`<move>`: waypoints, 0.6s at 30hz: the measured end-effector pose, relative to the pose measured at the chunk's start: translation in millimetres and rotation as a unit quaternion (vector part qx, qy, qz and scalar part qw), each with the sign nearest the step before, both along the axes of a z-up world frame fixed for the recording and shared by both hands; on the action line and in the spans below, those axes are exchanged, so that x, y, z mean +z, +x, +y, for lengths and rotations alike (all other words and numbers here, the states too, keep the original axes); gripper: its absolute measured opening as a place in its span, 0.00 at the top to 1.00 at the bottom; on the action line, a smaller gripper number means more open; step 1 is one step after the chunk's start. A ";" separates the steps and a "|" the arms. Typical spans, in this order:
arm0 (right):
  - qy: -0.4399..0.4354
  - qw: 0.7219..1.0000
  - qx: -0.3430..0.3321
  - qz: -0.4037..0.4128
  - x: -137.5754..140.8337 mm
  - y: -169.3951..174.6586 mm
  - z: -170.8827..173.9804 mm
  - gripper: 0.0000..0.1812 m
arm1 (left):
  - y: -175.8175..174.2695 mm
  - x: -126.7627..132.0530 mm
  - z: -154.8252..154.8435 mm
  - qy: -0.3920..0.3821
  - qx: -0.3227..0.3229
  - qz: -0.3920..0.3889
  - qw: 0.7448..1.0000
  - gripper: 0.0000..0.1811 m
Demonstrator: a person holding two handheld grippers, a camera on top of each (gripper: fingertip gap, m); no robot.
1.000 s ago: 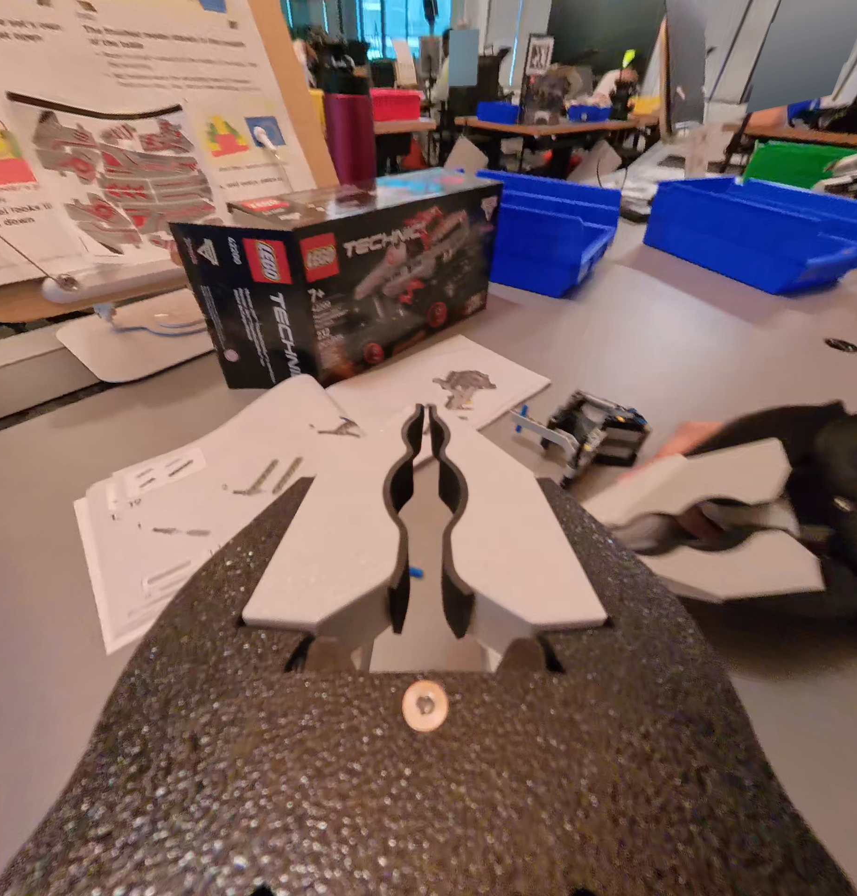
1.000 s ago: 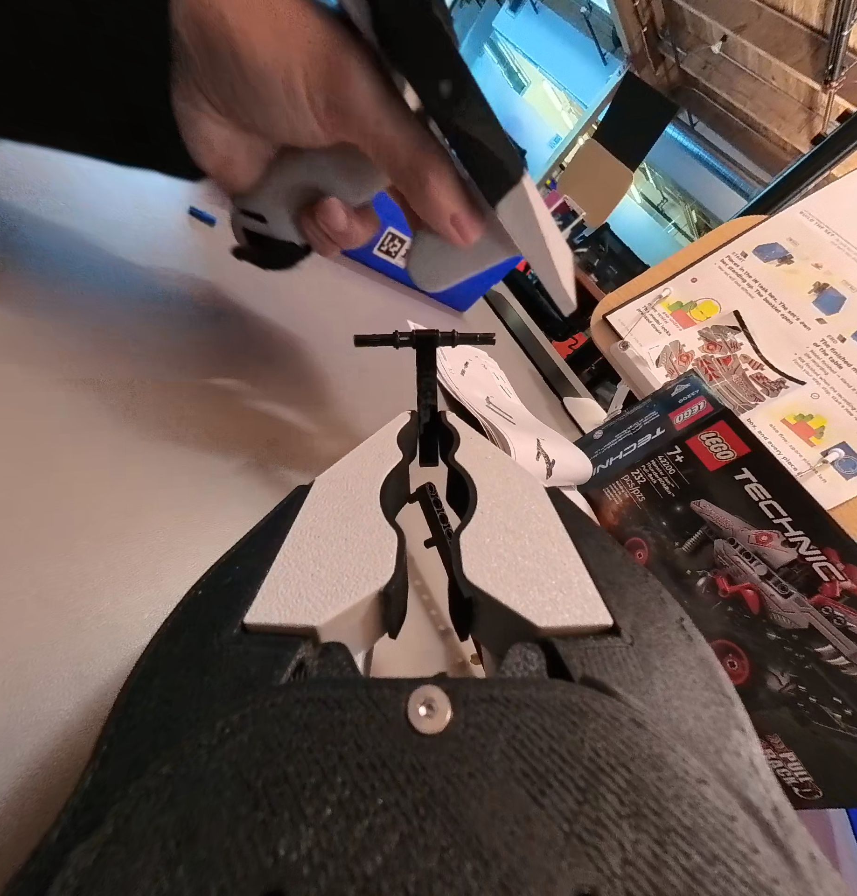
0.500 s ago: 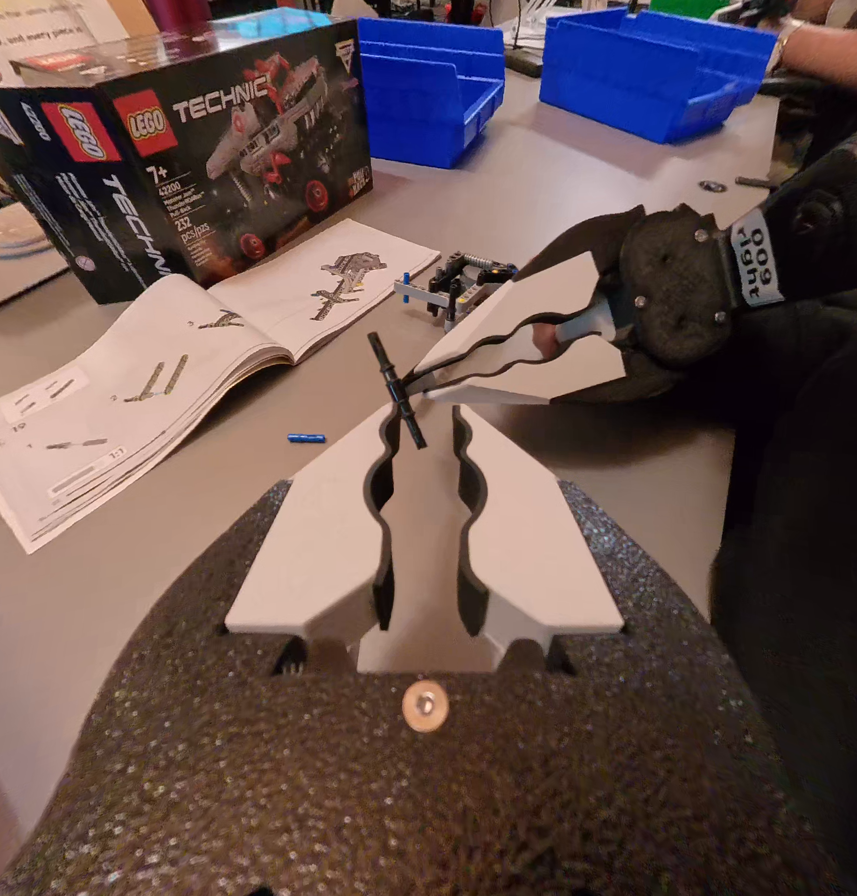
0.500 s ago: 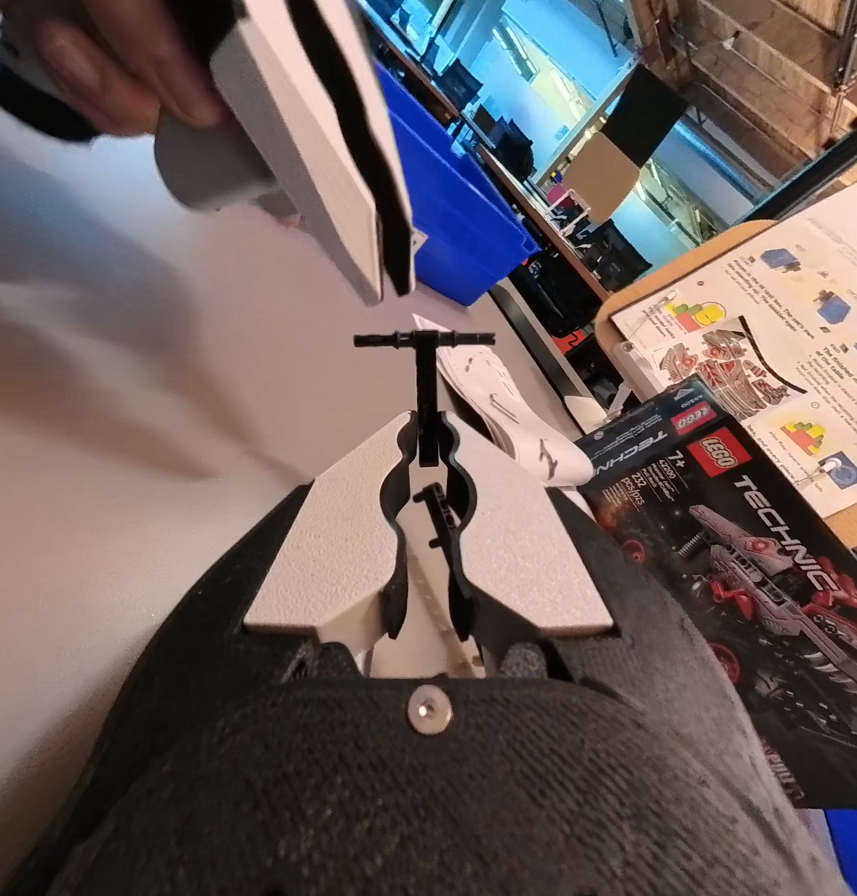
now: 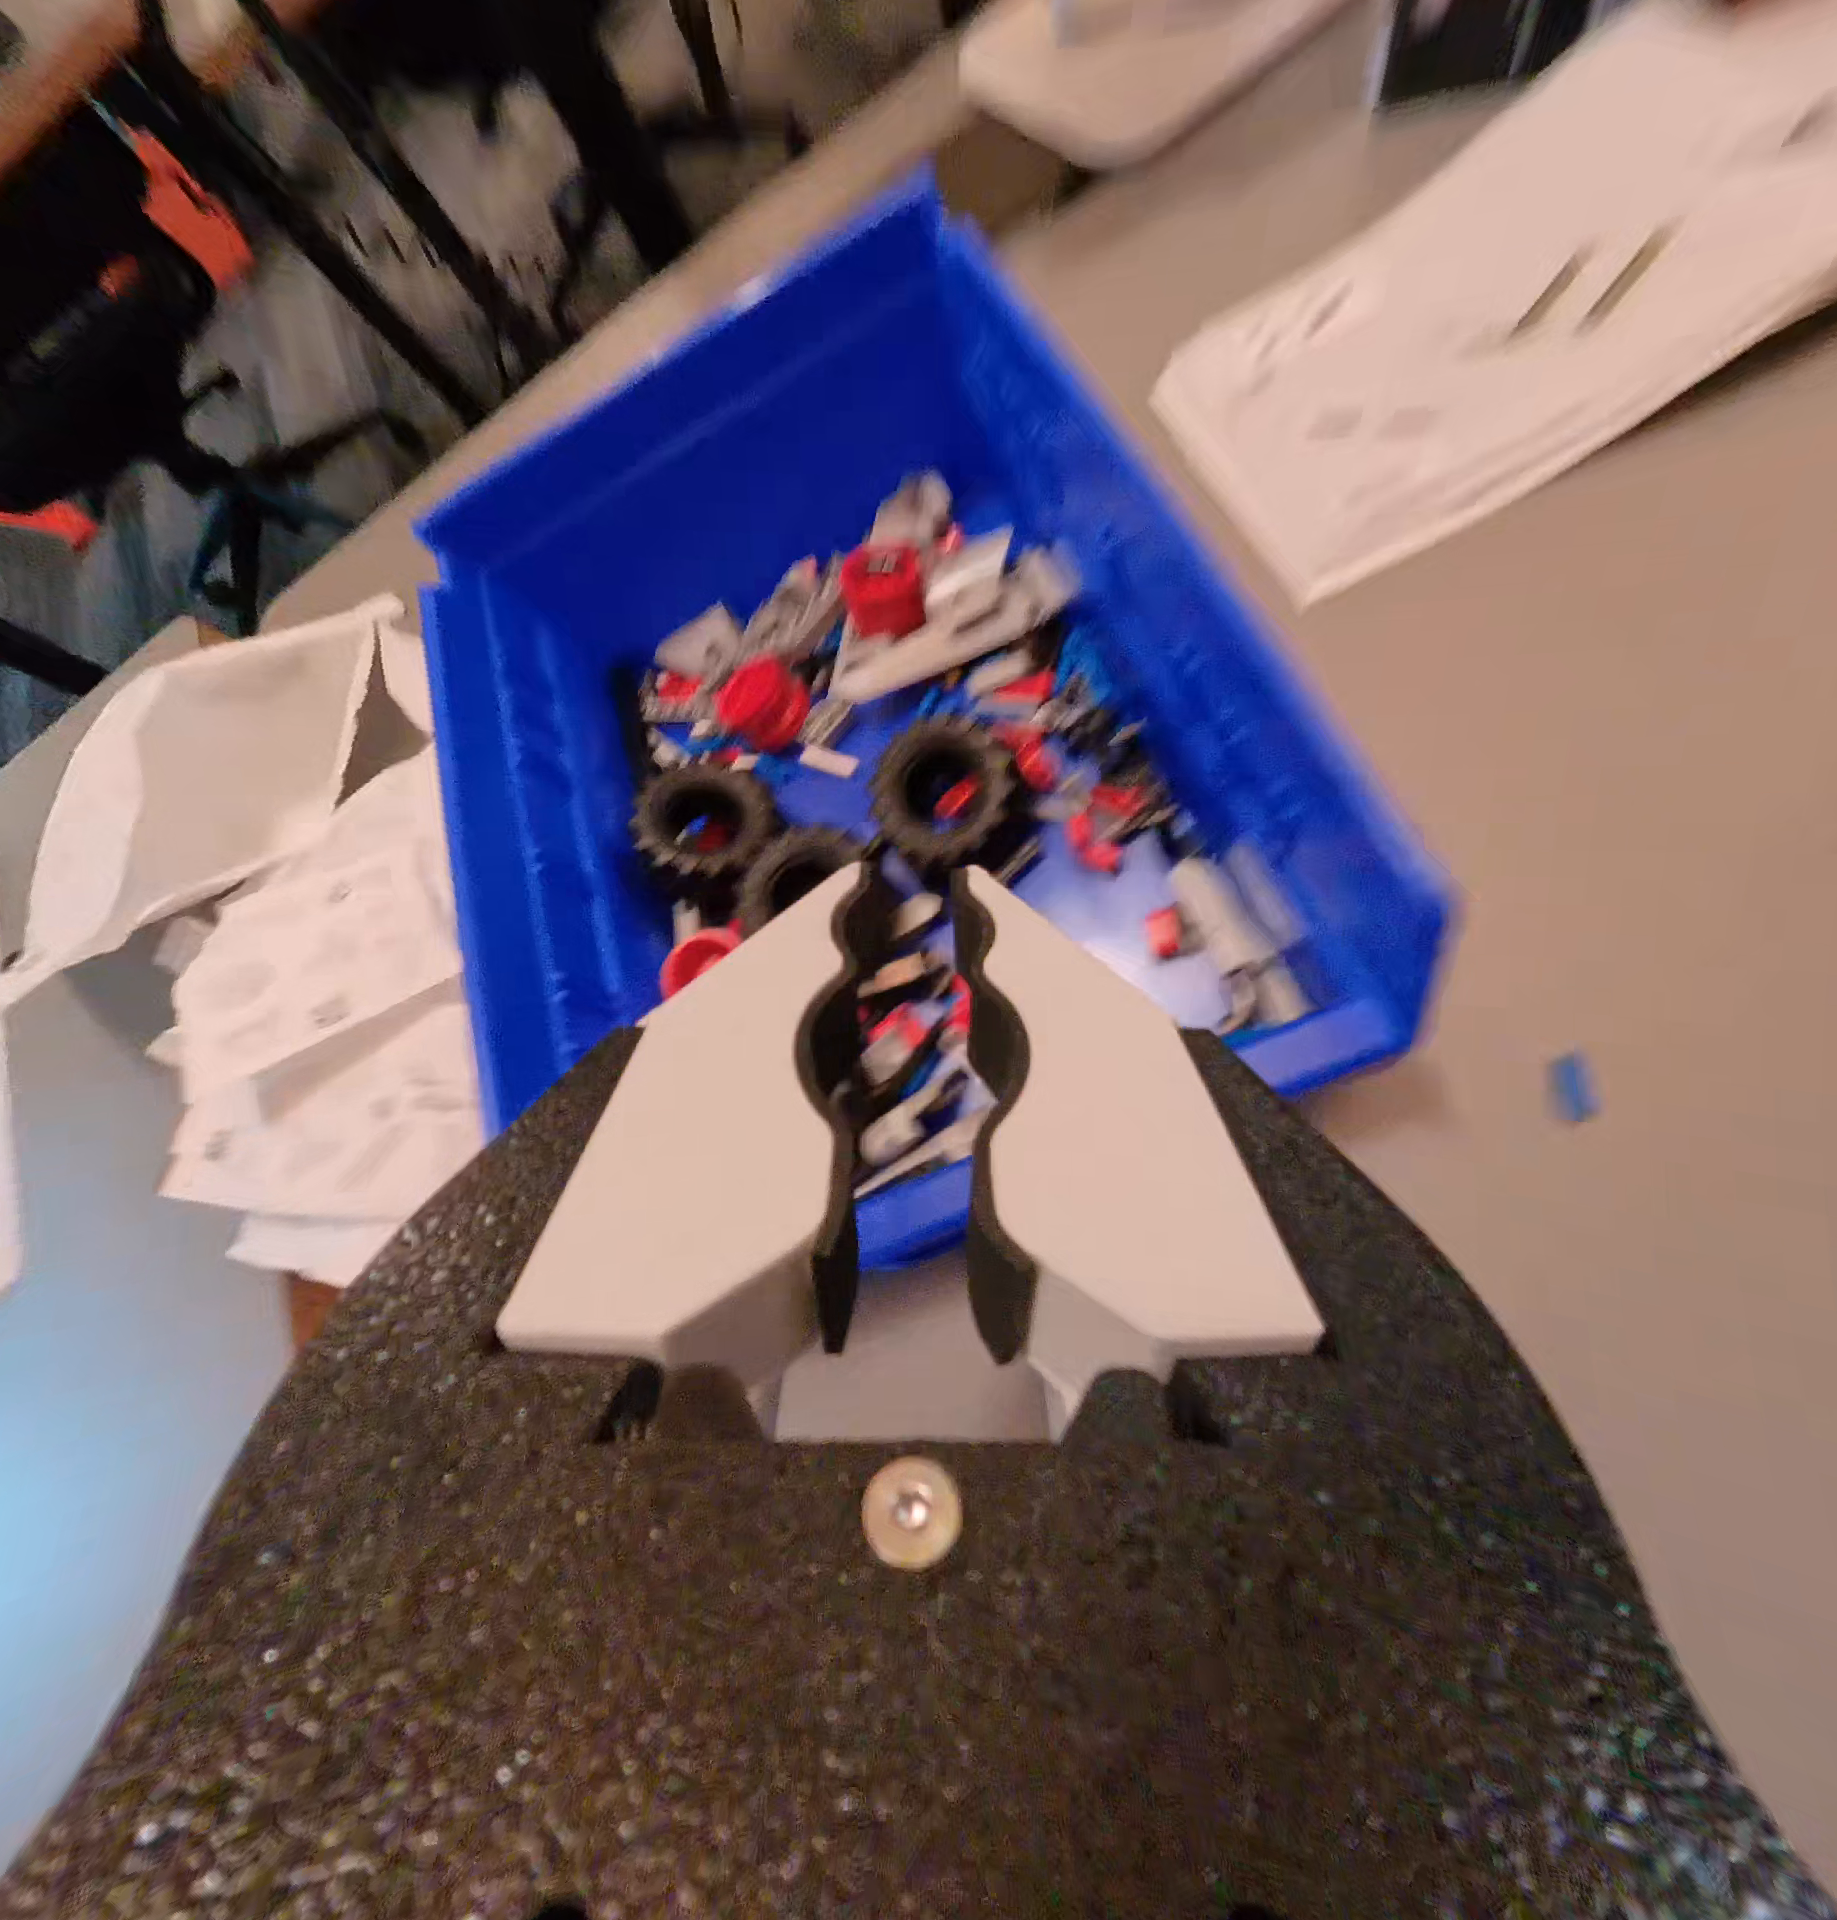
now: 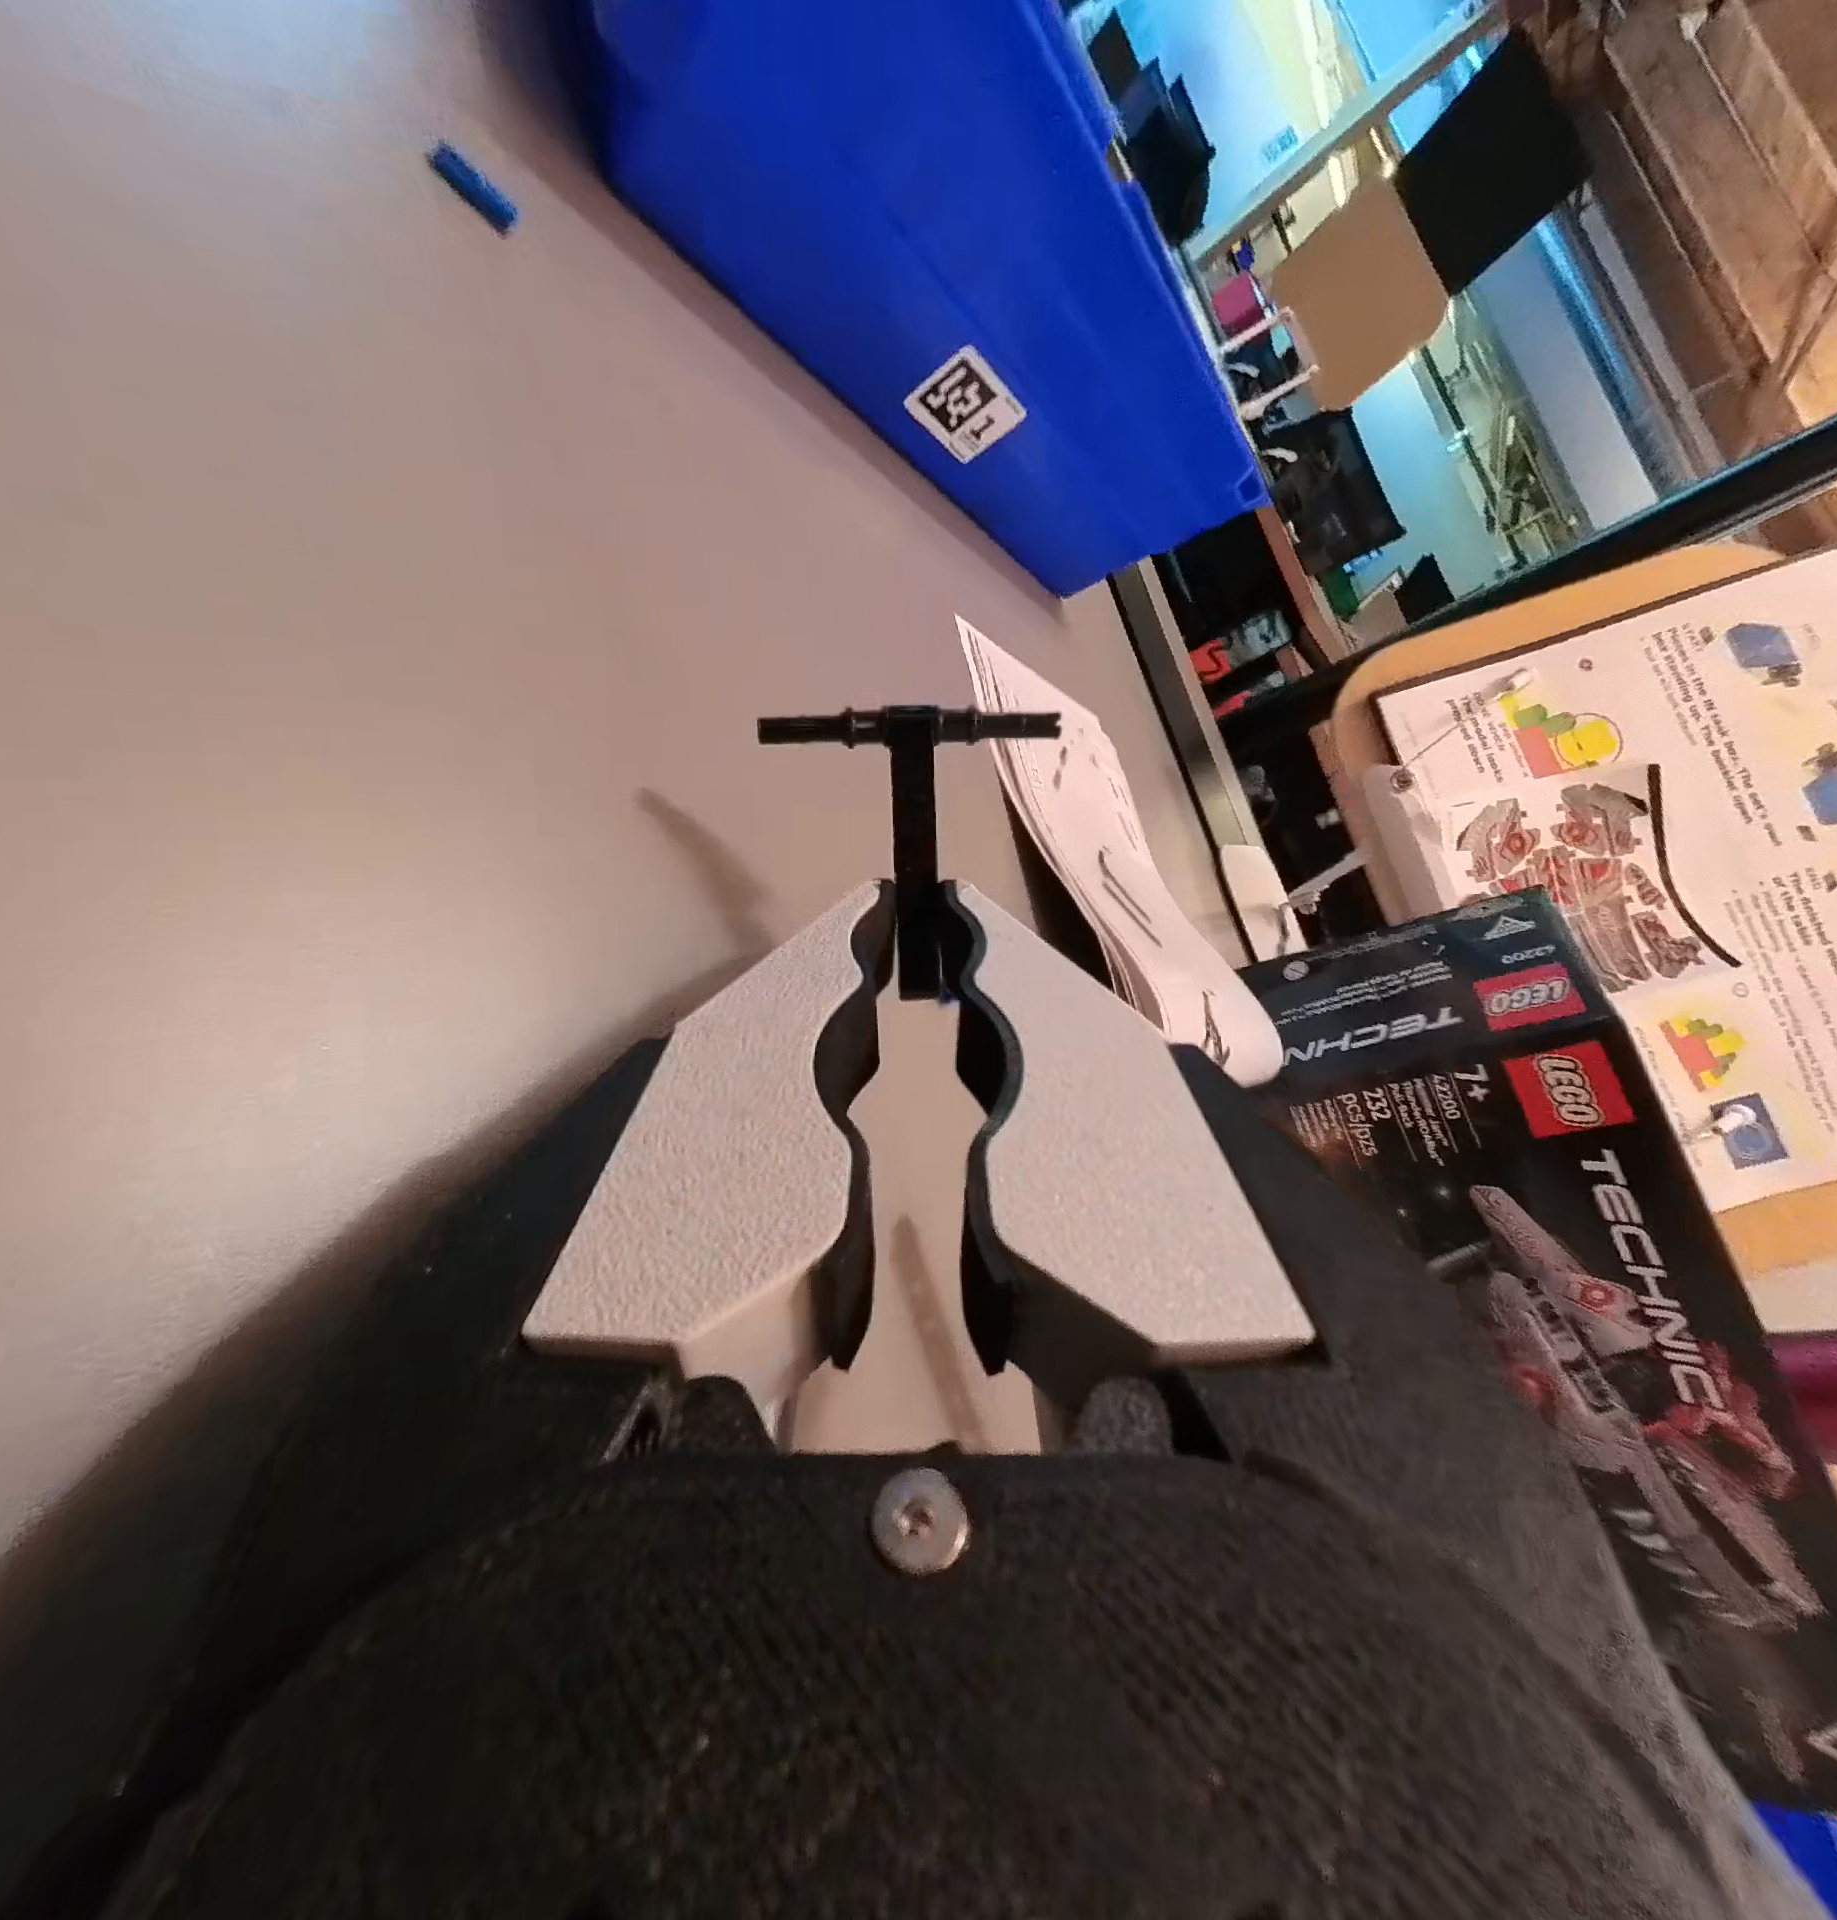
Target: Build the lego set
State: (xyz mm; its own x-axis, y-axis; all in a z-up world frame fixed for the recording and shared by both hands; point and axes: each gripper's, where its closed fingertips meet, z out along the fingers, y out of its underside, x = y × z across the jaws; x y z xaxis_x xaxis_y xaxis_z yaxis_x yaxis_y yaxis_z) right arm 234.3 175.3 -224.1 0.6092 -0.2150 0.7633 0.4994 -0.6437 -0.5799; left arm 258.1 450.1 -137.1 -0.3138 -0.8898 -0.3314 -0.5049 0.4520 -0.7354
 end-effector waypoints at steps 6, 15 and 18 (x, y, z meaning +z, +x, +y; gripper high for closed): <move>-0.050 0.998 -0.026 -0.009 -15.6 8.9 -4.0 0.97 | 8.1 -61.5 34.3 0.139 -0.166 0.198 0.956 0.91; -0.060 0.998 -0.033 -0.011 -19.8 11.0 -7.2 0.97 | 22.0 -107.2 31.7 0.273 -0.321 0.301 0.856 0.89; -0.057 0.998 -0.027 -0.012 -19.2 8.6 -7.1 0.97 | 27.8 -117.7 36.0 0.298 -0.315 0.314 0.844 0.95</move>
